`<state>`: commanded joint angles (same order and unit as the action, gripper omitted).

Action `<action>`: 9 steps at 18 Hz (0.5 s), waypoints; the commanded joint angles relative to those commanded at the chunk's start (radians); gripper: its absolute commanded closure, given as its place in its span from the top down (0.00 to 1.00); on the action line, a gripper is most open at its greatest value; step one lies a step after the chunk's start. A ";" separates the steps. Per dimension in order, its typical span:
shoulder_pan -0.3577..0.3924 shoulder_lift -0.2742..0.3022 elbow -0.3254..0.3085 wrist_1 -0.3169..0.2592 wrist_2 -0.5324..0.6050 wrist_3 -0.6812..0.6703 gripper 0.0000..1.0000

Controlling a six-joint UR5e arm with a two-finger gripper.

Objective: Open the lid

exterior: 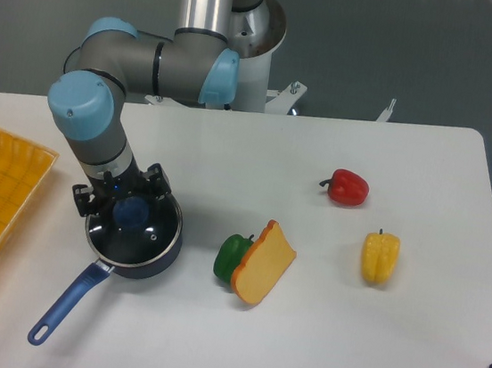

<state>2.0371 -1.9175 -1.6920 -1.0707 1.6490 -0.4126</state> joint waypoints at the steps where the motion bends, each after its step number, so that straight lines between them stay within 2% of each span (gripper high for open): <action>1: -0.002 -0.002 0.002 0.000 0.000 0.000 0.99; 5: -0.002 -0.005 0.000 0.000 -0.003 -0.005 0.92; 6: -0.003 -0.006 0.000 0.000 -0.005 -0.014 0.86; 9: -0.003 -0.008 0.000 0.000 -0.005 -0.023 0.75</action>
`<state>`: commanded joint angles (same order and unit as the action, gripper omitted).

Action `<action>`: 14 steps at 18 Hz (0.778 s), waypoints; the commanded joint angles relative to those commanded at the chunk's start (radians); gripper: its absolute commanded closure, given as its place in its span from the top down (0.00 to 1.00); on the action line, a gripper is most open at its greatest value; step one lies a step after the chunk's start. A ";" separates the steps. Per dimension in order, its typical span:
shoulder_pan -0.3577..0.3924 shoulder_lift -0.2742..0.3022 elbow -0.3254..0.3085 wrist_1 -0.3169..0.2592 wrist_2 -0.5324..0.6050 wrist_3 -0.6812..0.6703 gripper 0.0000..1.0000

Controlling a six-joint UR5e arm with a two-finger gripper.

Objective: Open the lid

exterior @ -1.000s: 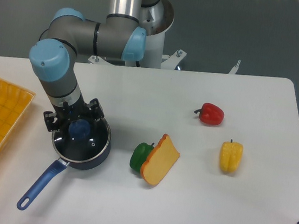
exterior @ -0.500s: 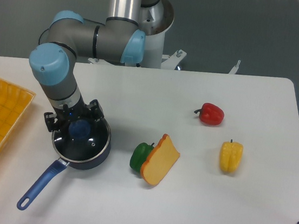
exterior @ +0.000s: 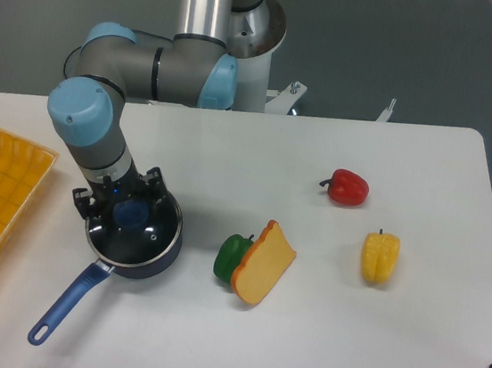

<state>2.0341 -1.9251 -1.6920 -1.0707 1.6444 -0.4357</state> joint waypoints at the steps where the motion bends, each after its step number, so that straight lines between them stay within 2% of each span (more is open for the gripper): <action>1: 0.000 0.000 0.000 -0.002 0.000 0.000 0.74; 7: 0.000 0.003 0.003 -0.002 -0.012 0.003 0.67; 14: 0.000 0.003 0.005 -0.002 -0.017 0.009 0.67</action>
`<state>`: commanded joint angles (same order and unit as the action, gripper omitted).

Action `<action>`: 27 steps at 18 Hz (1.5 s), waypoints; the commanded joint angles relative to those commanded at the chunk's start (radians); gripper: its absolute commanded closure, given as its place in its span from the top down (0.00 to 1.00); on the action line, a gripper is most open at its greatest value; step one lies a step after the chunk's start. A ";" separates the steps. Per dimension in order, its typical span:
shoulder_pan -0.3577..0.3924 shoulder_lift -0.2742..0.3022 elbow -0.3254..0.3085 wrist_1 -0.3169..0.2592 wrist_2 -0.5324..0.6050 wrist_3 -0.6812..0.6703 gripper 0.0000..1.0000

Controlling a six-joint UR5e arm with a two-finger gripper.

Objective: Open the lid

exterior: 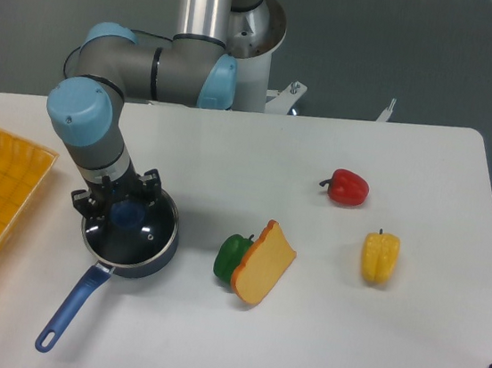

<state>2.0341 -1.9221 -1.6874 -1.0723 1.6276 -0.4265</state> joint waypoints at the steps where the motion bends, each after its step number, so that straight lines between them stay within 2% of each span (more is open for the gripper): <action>1: 0.000 0.002 0.000 0.000 0.000 0.000 0.67; 12: 0.006 0.014 -0.002 0.000 -0.009 0.002 0.66; 27: 0.009 0.044 0.058 -0.003 -0.003 0.089 0.64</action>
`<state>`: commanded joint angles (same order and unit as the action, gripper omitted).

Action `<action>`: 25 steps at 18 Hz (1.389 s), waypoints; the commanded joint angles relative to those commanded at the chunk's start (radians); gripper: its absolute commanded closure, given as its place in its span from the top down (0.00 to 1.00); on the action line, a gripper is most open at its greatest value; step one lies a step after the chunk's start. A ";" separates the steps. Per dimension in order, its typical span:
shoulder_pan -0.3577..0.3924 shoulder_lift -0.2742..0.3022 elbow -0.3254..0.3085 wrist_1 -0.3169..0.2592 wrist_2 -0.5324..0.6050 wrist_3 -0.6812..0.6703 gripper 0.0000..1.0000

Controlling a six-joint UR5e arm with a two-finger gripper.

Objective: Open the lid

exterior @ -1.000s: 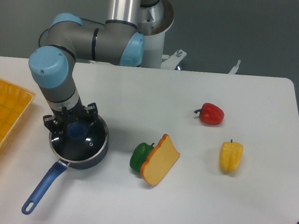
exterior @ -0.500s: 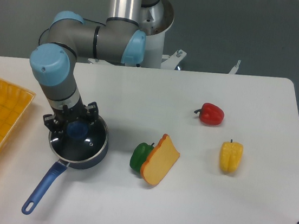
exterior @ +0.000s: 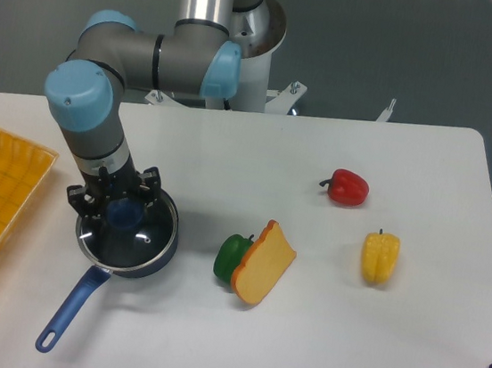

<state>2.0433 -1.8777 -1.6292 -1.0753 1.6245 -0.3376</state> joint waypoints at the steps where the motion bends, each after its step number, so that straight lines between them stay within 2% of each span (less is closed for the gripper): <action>1: 0.000 0.002 0.003 -0.002 0.000 0.008 0.64; 25: -0.012 0.014 0.003 -0.002 0.074 0.285 0.64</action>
<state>2.0310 -1.8638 -1.6260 -1.0768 1.6981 -0.0523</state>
